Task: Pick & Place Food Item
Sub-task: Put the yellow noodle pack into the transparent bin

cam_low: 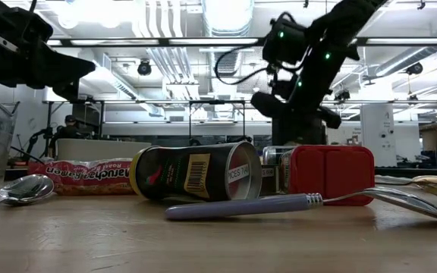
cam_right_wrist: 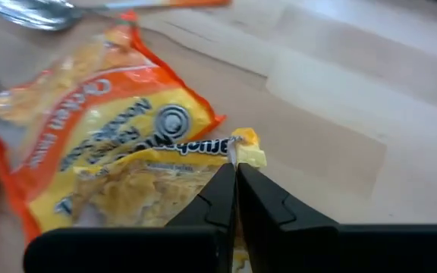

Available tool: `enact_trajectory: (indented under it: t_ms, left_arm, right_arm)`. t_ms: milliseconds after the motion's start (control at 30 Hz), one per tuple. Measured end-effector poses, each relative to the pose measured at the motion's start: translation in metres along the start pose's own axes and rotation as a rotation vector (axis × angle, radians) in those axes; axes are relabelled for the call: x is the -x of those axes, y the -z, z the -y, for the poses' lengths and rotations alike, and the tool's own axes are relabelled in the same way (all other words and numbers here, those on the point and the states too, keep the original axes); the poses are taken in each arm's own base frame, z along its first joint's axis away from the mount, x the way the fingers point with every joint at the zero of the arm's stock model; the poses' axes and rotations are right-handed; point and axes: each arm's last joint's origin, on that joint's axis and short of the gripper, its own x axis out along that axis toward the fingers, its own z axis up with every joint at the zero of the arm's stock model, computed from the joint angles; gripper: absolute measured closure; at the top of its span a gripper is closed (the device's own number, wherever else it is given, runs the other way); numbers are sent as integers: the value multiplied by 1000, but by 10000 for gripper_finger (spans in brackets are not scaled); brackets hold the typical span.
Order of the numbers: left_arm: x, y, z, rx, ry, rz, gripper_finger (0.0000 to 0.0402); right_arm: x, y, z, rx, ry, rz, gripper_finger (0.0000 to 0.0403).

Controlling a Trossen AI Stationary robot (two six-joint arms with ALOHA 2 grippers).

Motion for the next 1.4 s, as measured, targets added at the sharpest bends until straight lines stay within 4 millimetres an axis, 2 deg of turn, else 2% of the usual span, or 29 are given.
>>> enact_trajectory:
  t_ms: [467,733,967,1400]
  left_arm:
    - [0,0,0,0,0,0,402]
    - [0,0,0,0,0,0,402]
    - [0,0,0,0,0,0,402]
    - [0,0,0,0,0,0,402]
  right_arm:
    - [61,11,-20,169,-67,229,390]
    - [92,9,-36,242,-223,361,390]
    - [94,12,-41,262,-280,345,390]
    - [92,14,-40,235,-279,324,390]
